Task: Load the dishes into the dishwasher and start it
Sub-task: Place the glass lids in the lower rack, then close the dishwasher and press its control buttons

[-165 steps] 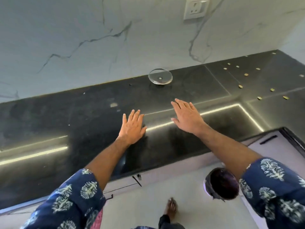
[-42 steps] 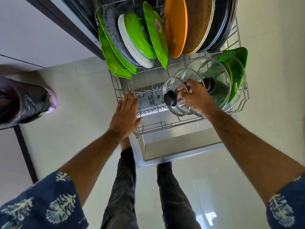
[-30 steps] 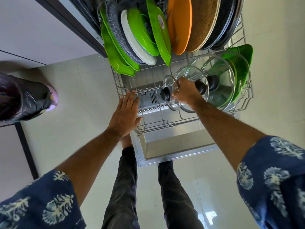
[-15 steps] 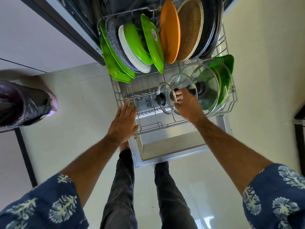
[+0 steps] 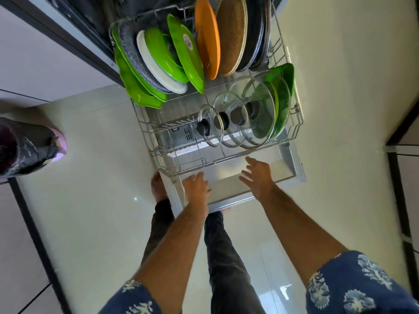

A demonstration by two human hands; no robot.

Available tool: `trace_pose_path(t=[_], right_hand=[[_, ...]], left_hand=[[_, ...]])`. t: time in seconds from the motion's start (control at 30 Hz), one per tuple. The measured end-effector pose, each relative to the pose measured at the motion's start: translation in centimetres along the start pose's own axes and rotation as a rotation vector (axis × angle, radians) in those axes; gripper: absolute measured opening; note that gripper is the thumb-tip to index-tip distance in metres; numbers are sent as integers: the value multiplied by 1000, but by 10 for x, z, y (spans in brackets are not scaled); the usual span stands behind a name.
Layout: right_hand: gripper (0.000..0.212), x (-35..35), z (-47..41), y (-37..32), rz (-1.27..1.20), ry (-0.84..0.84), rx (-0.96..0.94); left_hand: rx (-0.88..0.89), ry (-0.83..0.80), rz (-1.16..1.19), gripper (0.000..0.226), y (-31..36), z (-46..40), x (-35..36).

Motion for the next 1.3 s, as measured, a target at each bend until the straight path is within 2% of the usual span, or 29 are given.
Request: trace_pose_path(t=[0.07, 0.17, 0.27, 0.37, 0.5, 0.6, 0.77, 0.87, 1.1, 1.3], right_hand=[[37, 8, -6, 2, -126, -97, 65], [18, 23, -19, -10, -230, -191, 49], [12, 33, -26, -19, -215, -190, 44], [7, 35, -31, -22, -177, -178, 59], [6, 50, -38, -40, -170, -186, 51], [4, 73, -44, -62, -145, -225, 31], [34, 118, -59, -113, 0, -251, -40], [42, 147, -71, -143, 92, -265, -110], [57, 212, -90, -206, 190, -259, -234], [56, 257, -97, -260, 263, -244, -326]], left_hand=[[-89, -17, 92, 45, -17, 1, 14], [-58, -19, 217, 50, -7, -6, 28], [-80, 26, 405, 39, 14, -21, 36], [-104, 39, 474, 19, 24, -23, 41], [-82, 3, 519, 21, 44, -25, 49], [-34, -44, 487, 14, 73, -31, 58], [99, -129, 374, 5, 136, -46, 75], [179, -156, 283, 14, 174, -52, 84], [285, -140, 101, 17, 249, -80, 103], [404, -108, -76, 23, 313, -103, 116]])
Point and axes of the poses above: each hand's wrist, its own z-axis away from the middle knuckle, its own x-axis out of the palm, y = z × x, the point moved 7 cm from there along -z, towards the middle knuckle, and after that the axes turned 1 degree about -y, right-handed, at the moved point
